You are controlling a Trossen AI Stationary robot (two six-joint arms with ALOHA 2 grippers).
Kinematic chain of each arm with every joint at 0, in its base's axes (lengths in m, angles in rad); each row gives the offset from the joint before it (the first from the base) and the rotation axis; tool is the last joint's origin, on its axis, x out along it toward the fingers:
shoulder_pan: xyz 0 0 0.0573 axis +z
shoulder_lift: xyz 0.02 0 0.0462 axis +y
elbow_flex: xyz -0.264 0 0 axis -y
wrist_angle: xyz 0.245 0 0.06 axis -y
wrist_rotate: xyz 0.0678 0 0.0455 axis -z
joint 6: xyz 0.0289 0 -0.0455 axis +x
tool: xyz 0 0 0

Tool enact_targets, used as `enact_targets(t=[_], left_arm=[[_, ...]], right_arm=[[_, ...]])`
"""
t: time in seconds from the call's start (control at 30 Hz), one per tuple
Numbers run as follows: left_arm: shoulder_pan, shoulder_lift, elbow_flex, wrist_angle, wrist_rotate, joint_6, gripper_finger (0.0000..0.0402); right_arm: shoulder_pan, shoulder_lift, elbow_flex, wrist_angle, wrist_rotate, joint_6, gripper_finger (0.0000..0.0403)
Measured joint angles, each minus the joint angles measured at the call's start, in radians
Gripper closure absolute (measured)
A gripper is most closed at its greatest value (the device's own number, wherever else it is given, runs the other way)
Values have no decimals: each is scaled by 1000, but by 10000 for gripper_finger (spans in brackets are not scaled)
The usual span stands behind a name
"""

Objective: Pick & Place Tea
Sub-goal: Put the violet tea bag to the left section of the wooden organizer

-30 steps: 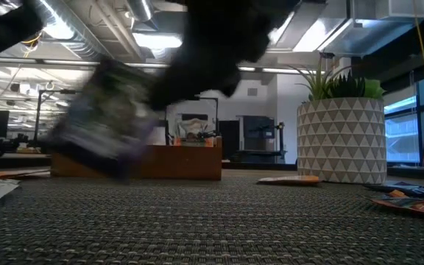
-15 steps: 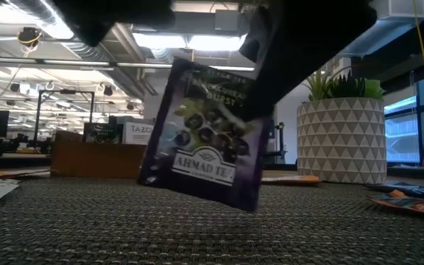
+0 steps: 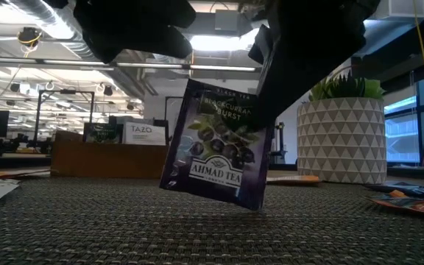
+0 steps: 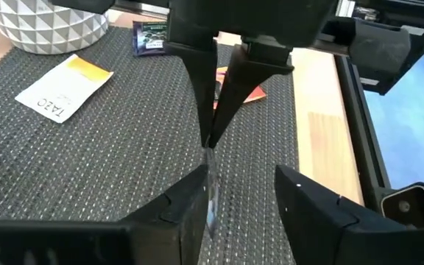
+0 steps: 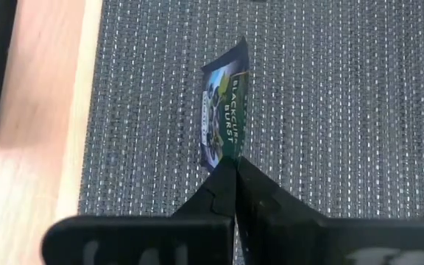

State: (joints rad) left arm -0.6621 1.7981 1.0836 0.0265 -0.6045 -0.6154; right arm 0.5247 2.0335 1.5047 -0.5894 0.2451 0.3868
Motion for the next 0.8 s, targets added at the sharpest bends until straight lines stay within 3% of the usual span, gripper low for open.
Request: enact_targets(t=[0.47,0.67,0.8], left_arm=[[7,0,0,-30,-7,-5,259],[25,-1,0,-104,63,-116,263],[31,-1,0,-113,74,-113,264]], right_arm=[[0,-1,0,51,-1,2,401],[0,-1,23,76,-1,-3,400],[0,-2,56,76,20,-34,400]])
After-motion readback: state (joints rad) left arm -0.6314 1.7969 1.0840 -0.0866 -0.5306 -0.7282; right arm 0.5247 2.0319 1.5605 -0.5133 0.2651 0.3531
